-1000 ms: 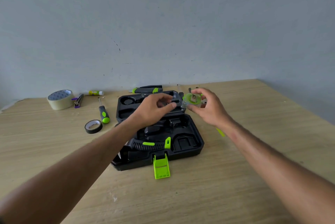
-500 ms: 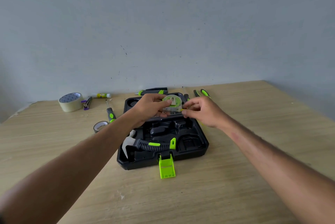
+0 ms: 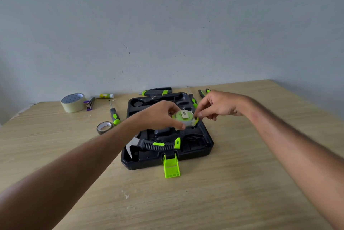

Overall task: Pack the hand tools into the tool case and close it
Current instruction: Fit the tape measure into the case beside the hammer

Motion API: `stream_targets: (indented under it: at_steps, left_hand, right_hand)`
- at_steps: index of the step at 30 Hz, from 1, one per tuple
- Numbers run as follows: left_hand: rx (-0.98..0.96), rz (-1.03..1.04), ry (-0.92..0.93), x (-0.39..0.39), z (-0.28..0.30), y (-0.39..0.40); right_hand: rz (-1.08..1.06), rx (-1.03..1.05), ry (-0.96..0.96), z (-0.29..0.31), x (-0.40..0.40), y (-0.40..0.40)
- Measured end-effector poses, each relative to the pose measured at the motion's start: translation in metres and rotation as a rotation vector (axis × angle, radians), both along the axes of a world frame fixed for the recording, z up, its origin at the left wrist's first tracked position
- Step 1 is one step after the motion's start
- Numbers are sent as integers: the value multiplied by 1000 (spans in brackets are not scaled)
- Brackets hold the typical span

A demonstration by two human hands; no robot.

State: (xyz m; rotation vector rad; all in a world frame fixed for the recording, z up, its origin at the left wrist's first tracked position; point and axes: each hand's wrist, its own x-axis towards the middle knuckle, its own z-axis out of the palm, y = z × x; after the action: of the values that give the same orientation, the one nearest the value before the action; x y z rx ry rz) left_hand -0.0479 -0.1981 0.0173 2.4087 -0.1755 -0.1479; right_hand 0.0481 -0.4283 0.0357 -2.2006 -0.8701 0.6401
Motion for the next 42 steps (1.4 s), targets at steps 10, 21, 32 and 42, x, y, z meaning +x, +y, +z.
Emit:
stream_targets:
  at_steps: [10, 21, 32, 42]
  left_hand:
    - [254, -169, -4, -18, -7, -27]
    - [326, -265, -5, -19, -1, -29]
    - [91, -243, 50, -9, -7, -25]
    - [46, -243, 81, -15, -9, -16]
  right_hand:
    - [57, -329, 43, 8, -7, 4]
    - [47, -398, 21, 8, -9, 11]
    - [-29, -311, -62, -2, -6, 15]
    - [-93, -222, -35, -15, -6, 12]
